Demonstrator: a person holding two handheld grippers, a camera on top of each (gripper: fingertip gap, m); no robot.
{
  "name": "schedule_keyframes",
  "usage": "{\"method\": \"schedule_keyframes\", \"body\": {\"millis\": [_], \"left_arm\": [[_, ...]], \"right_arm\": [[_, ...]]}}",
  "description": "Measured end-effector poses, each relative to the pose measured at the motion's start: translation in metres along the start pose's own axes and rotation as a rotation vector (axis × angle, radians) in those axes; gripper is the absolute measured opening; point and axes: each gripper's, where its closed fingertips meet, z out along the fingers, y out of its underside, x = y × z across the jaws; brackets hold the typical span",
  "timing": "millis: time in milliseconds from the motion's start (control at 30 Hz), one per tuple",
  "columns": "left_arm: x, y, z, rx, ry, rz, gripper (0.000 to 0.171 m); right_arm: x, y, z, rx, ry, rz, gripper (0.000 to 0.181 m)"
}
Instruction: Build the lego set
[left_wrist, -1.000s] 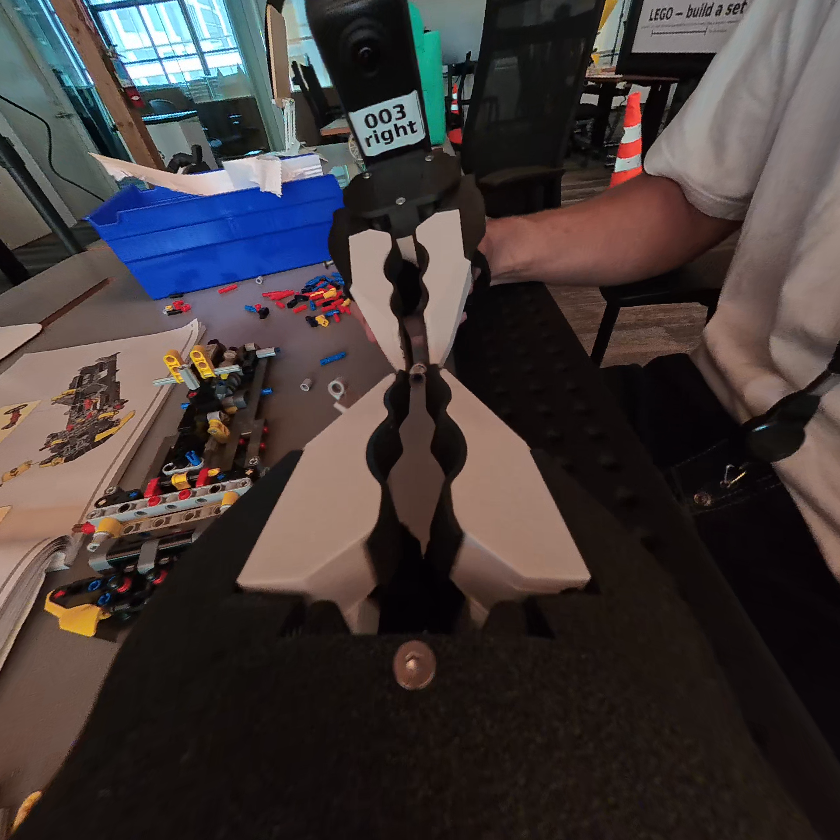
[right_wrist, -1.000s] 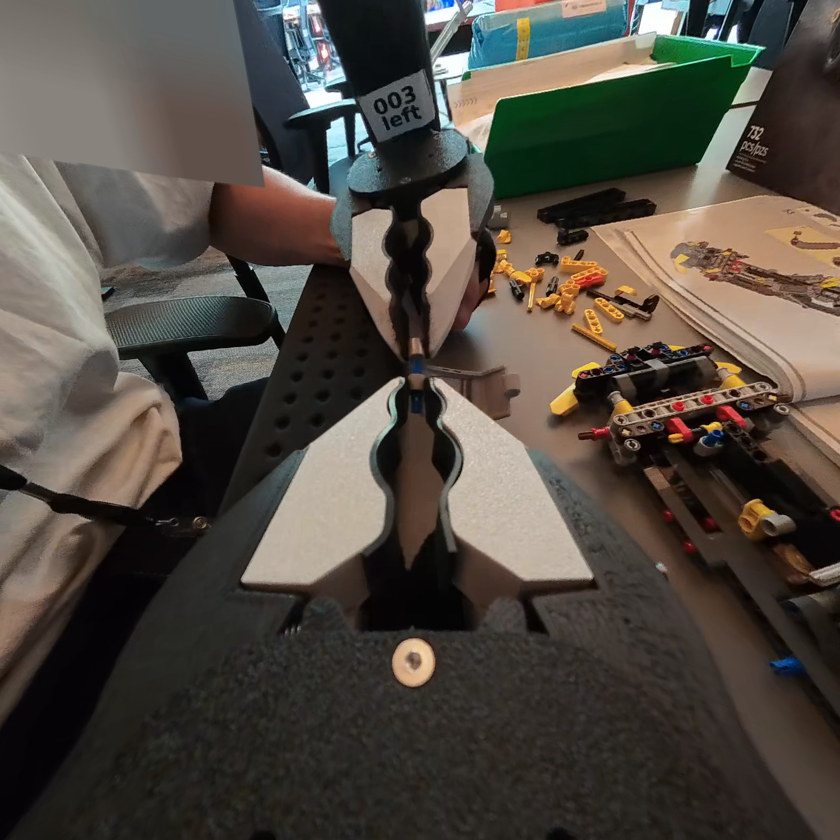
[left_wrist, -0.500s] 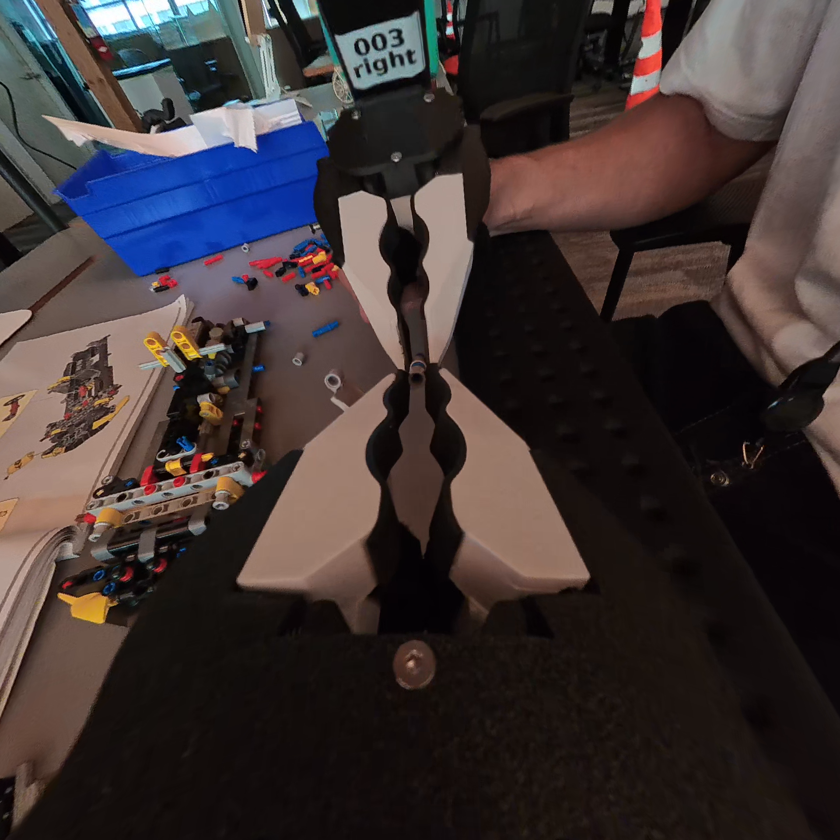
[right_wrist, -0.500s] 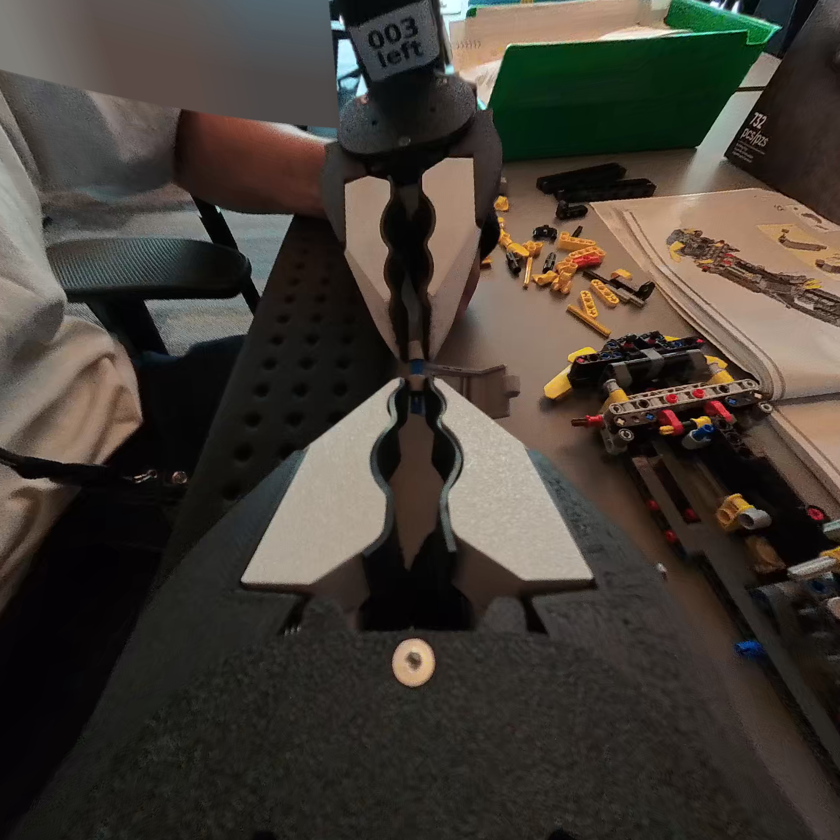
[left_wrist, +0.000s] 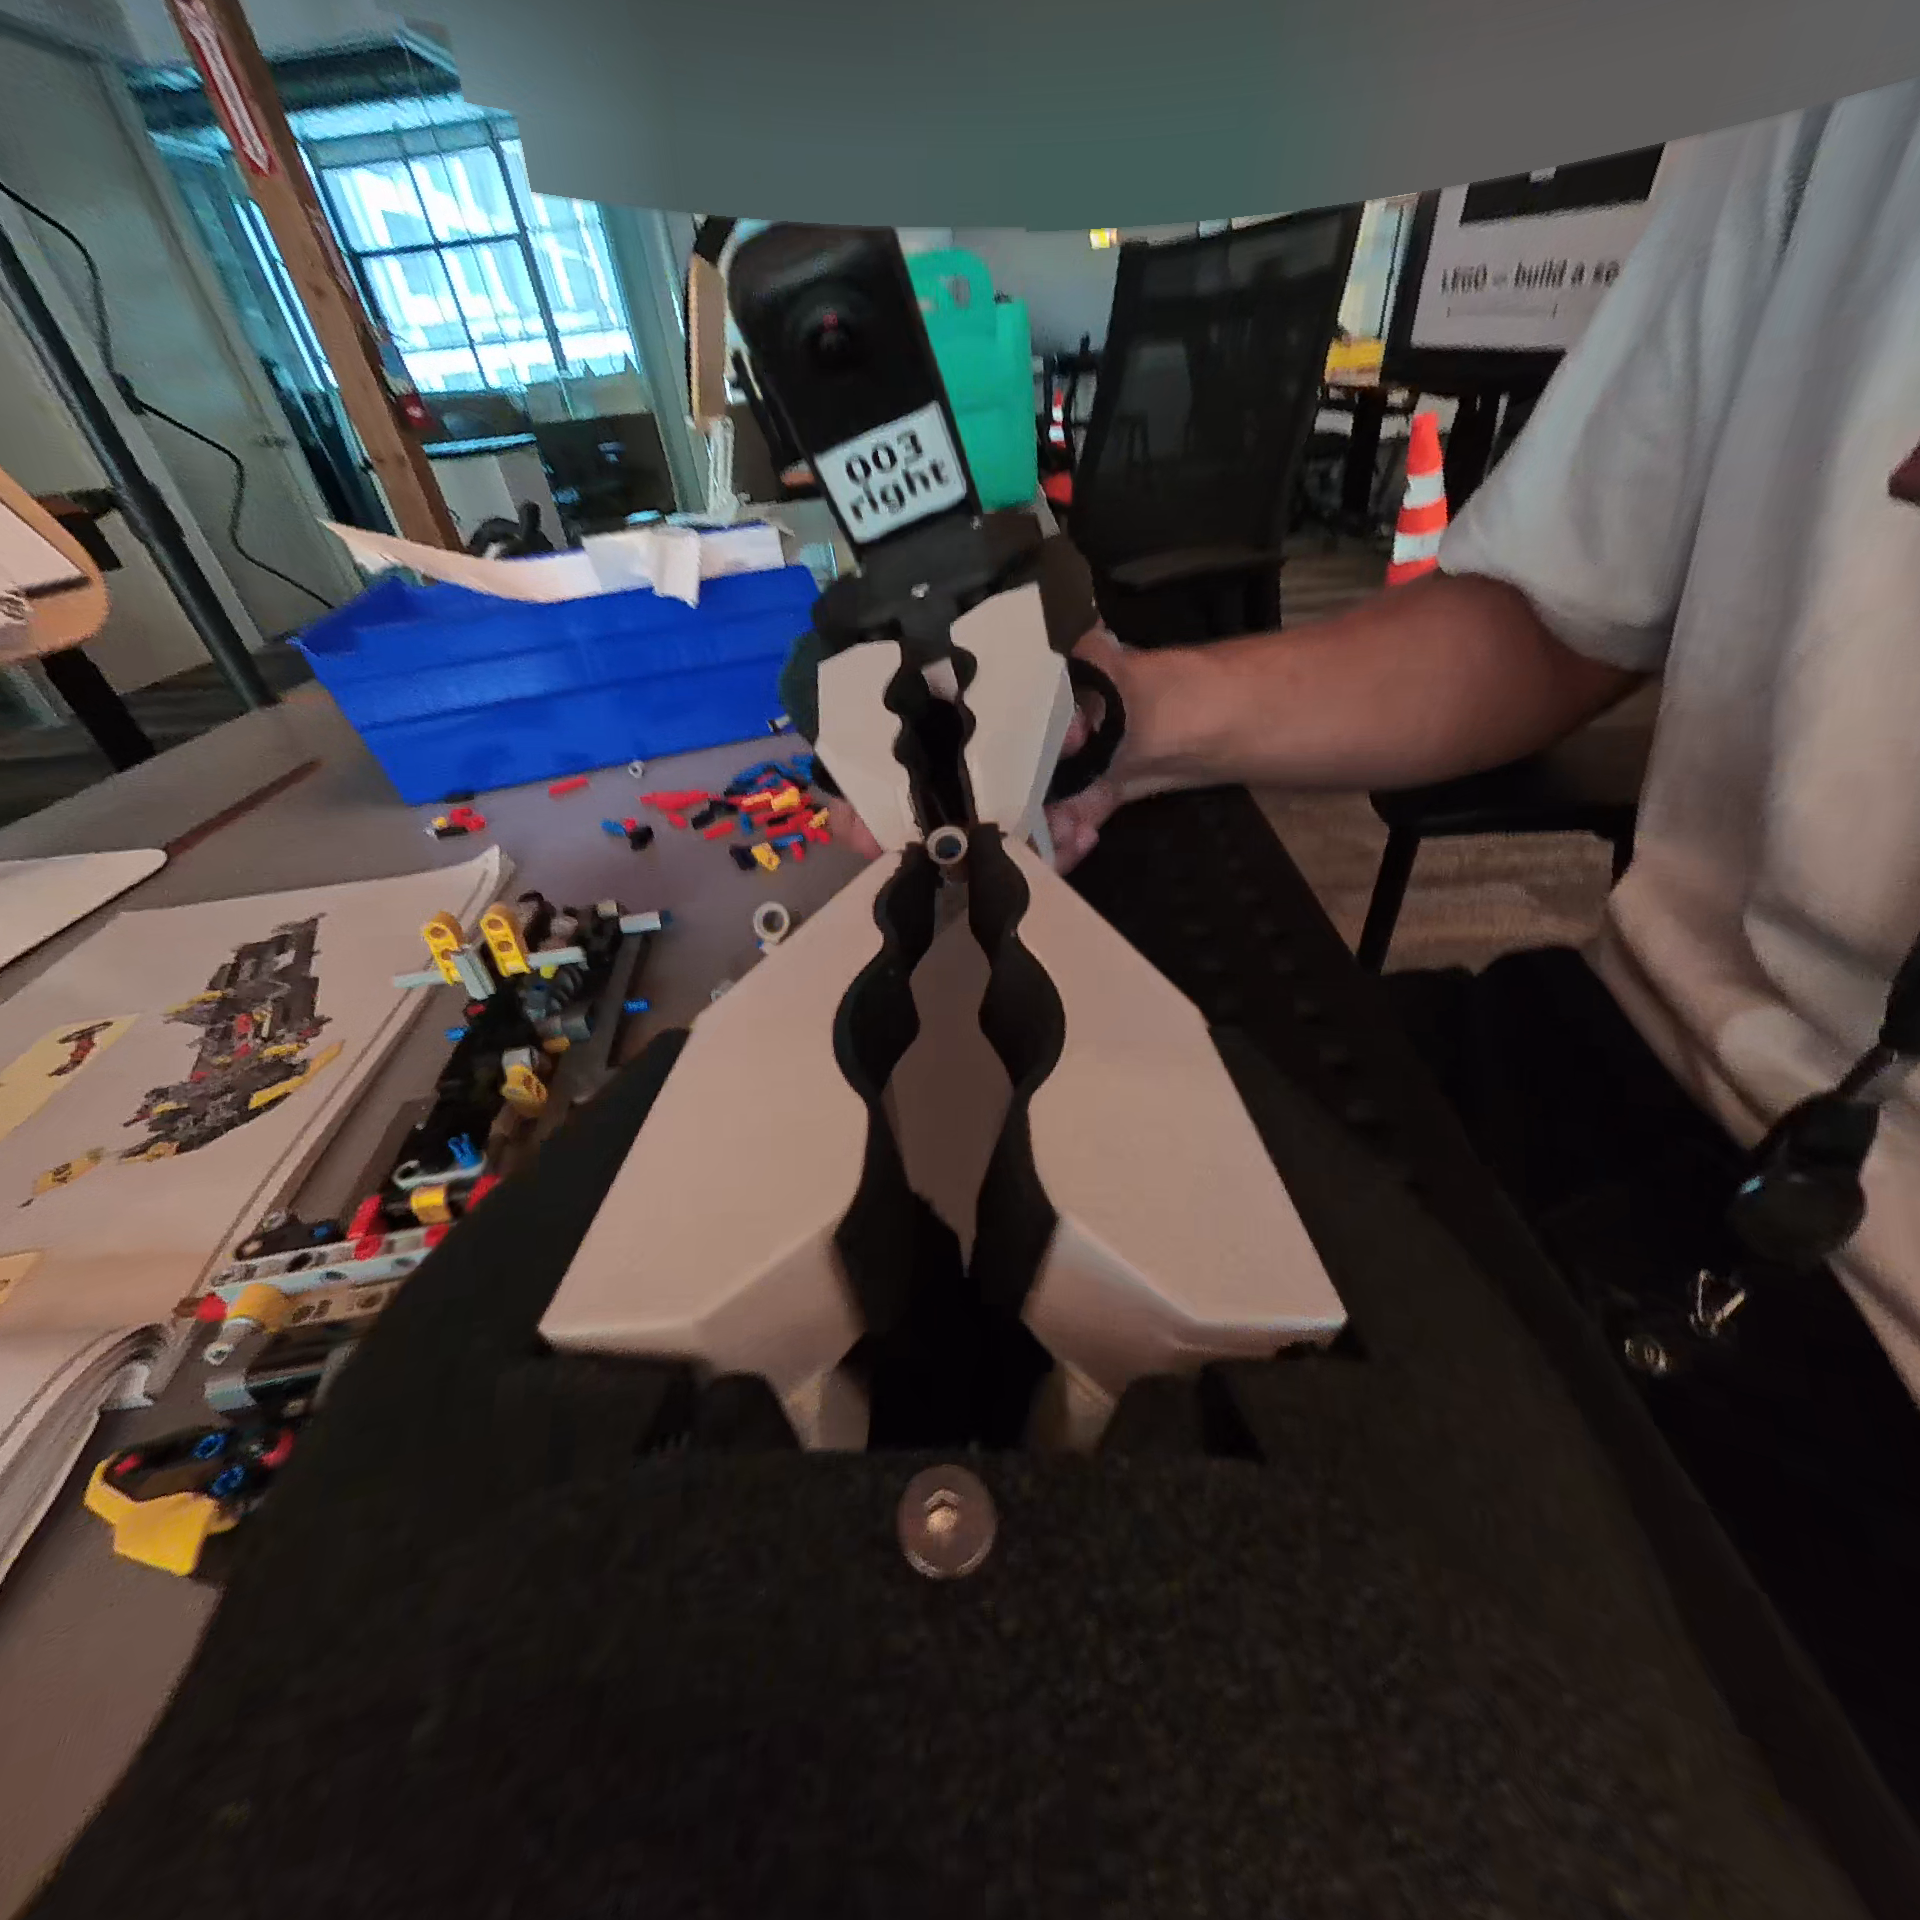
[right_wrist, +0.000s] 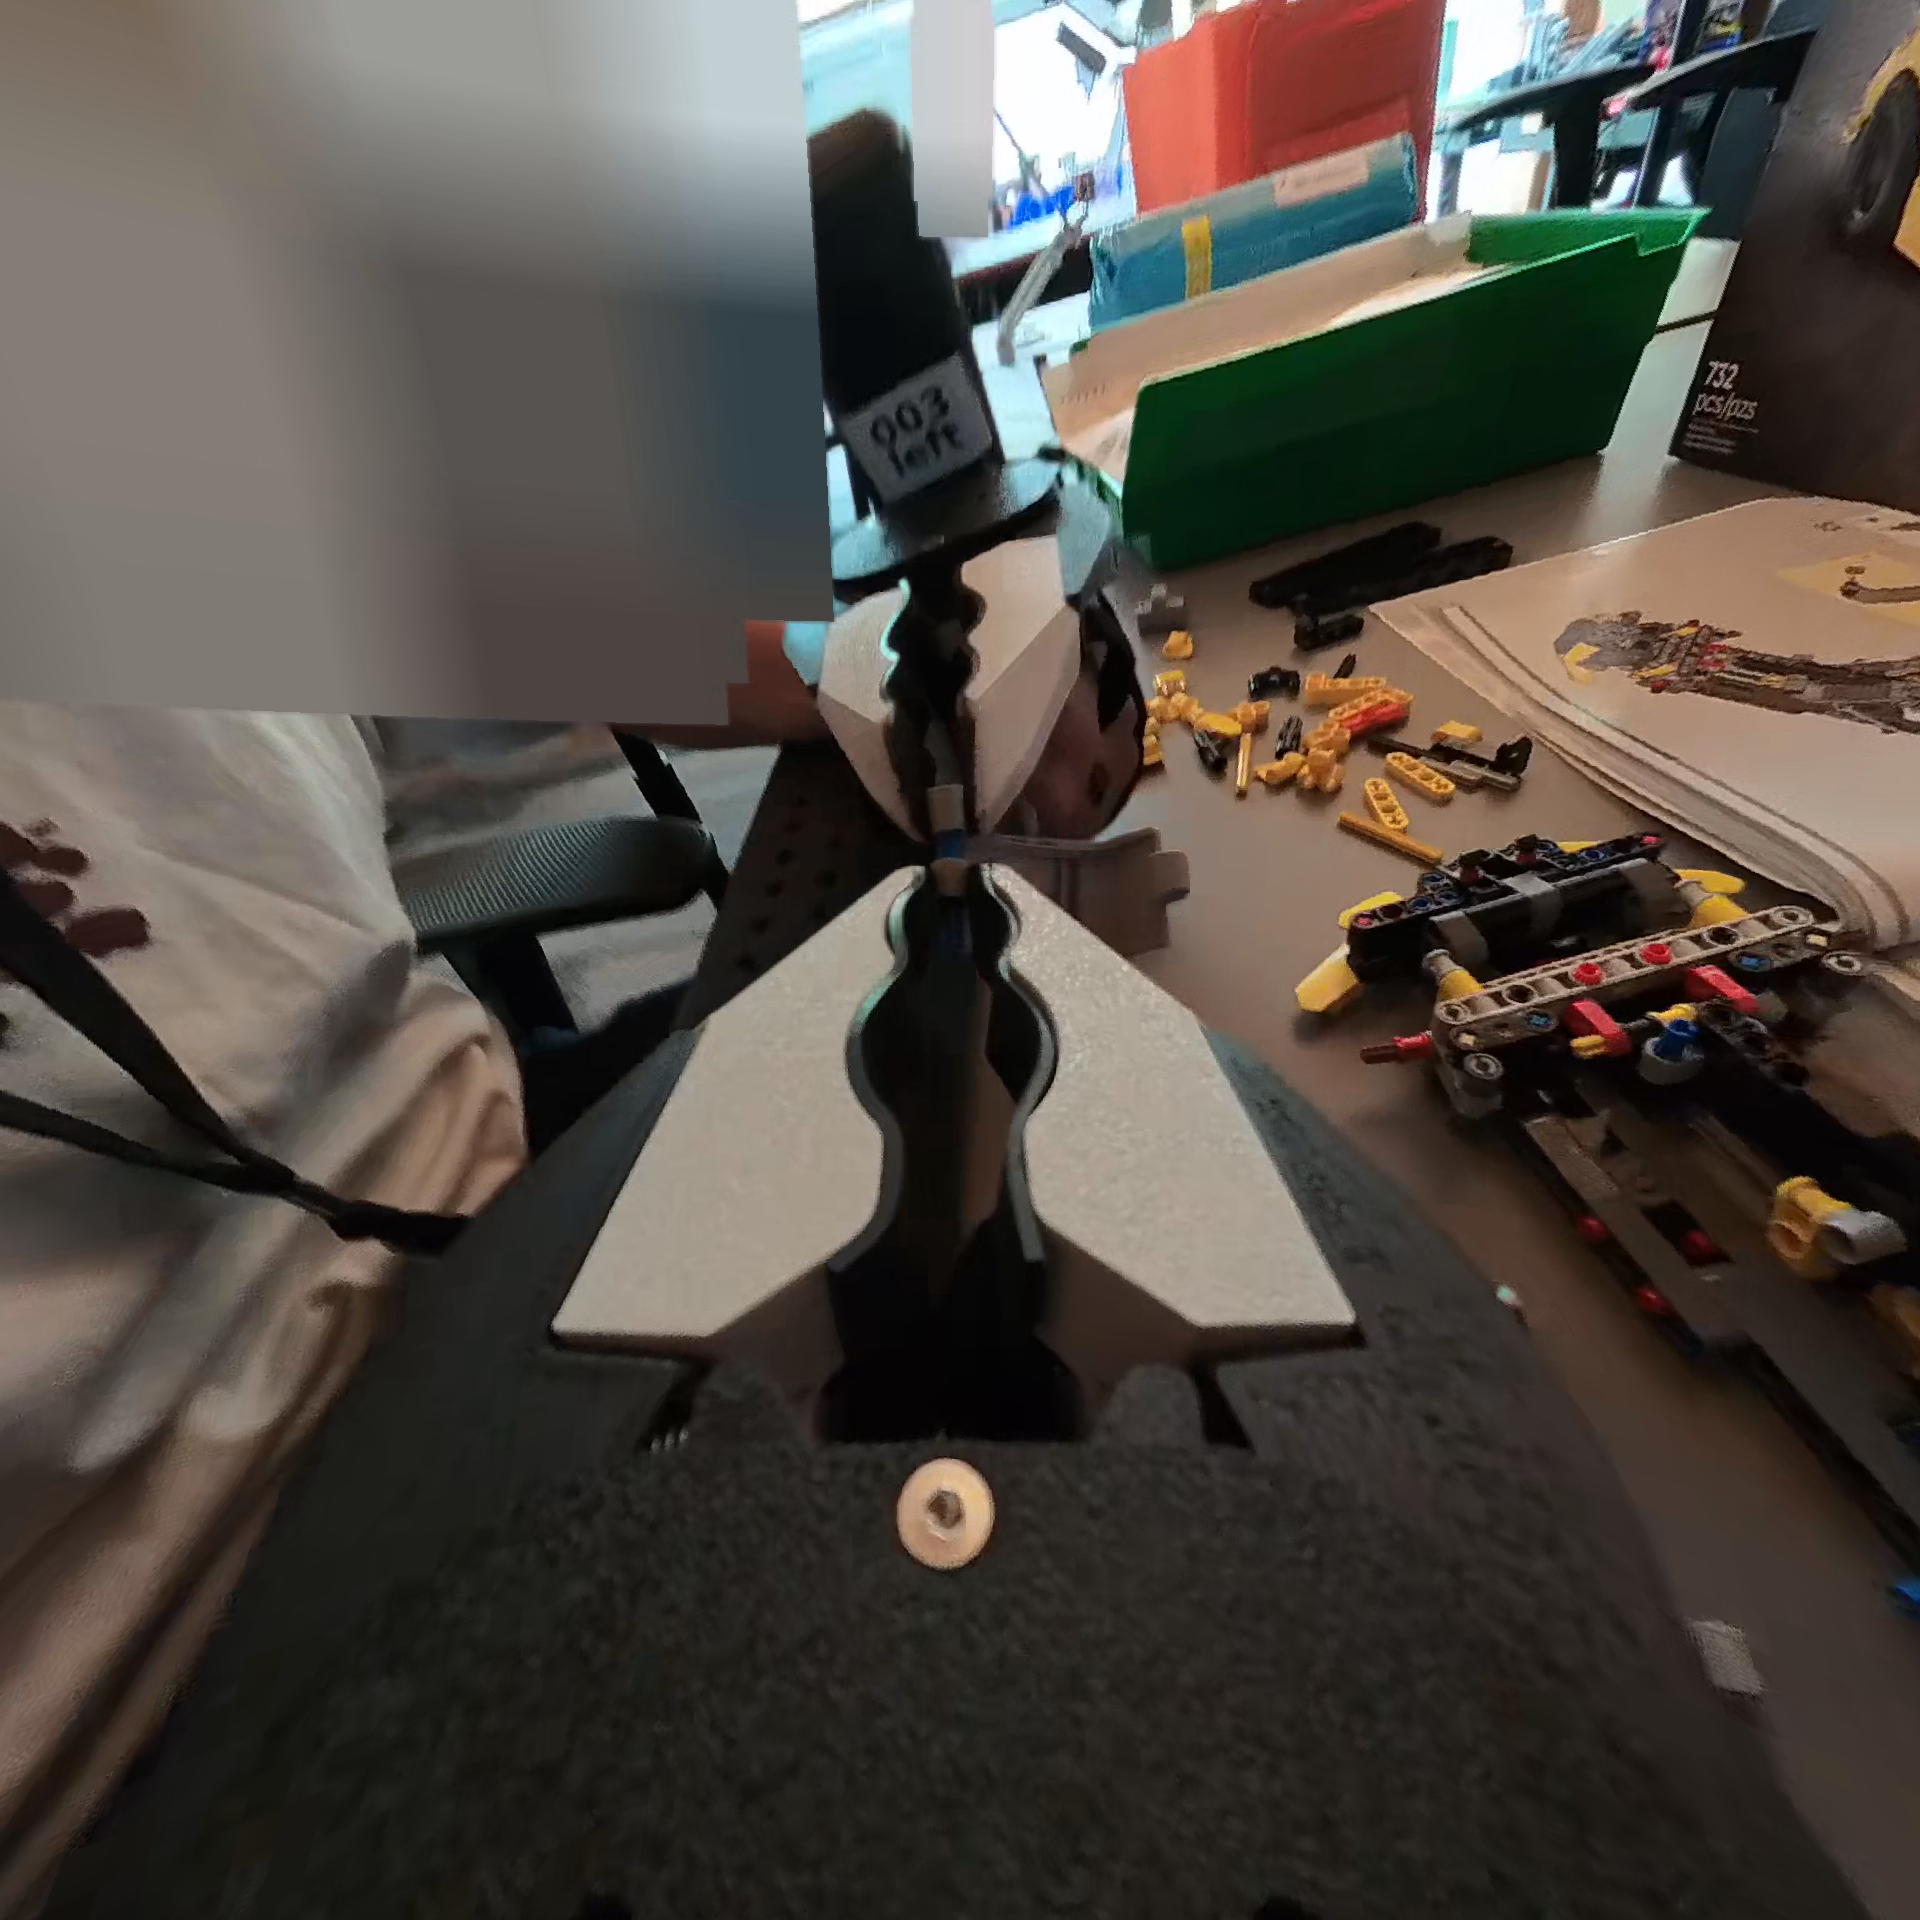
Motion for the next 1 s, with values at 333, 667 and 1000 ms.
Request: {"method": "schedule_keyframes", "body": {"millis": [333,667,1000], "left_arm": [[-0.037,-0.021,-0.003,0.155,-0.125,-0.206,0.005],[-0.046,-0.021,-0.005,0.158,-0.142,-0.258,0.005],[-0.046,-0.021,-0.006,0.149,-0.143,-0.242,0.005]], "right_arm": [[0.026,-0.033,0.0,0.227,0.109,0.174,0.007],[0.035,-0.035,0.0,0.276,0.121,0.265,0.006],[0.035,-0.035,0.0,0.272,0.125,0.255,0.007]]}}
